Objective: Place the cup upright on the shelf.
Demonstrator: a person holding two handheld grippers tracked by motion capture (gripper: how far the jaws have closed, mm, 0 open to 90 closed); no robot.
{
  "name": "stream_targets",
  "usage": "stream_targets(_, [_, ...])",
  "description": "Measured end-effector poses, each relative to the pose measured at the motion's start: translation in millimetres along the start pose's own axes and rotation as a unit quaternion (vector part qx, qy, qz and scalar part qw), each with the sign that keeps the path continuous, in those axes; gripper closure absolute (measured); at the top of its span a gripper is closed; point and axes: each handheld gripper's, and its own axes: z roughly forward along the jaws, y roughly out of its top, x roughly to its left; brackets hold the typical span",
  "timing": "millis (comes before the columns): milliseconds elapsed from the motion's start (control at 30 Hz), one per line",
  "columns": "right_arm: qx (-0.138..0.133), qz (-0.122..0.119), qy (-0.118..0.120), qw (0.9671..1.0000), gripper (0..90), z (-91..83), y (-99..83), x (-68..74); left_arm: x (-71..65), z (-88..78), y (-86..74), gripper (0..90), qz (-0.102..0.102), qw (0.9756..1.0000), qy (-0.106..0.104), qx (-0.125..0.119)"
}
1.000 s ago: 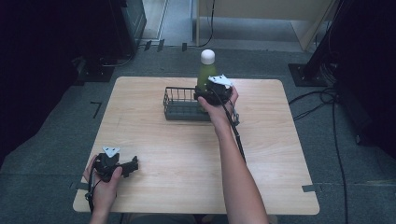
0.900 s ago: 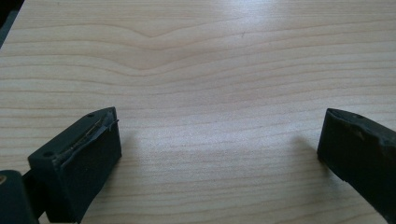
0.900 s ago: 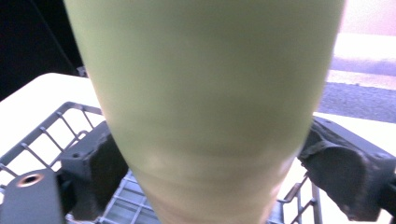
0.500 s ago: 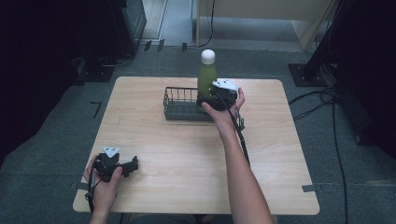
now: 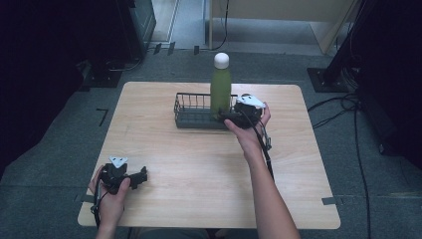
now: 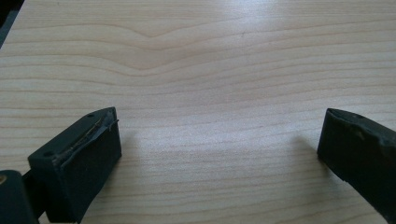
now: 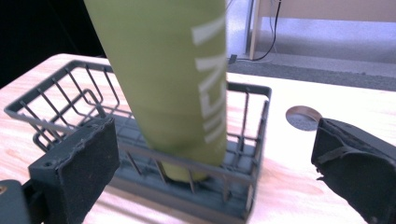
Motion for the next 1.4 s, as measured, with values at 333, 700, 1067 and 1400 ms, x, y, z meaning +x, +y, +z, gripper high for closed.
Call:
stream_targets(333, [0.005,-0.002,-0.011,0.9999,0.7,-24.6,-22.8,-20.7,0.0,0.0,0.0,0.1,0.0,1.0,0.0,0.0])
stream_targets(700, [0.012,0.025,-0.028,0.9992,0.7,-51.0,-55.1,-54.6,0.0,0.1,0.0,0.2,0.0,1.0,0.0,-0.001])
stream_targets(1067, [0.026,0.033,-0.054,0.9977,0.8,-71.5,-85.2,-82.9,0.3,-0.1,0.0,0.1,0.002,1.0,0.0,0.001])
stream_targets(1400, [0.044,0.048,-0.071,0.9953,0.8,-91.4,-115.4,-109.6,0.1,0.0,0.0,0.1,0.001,1.0,0.0,0.0])
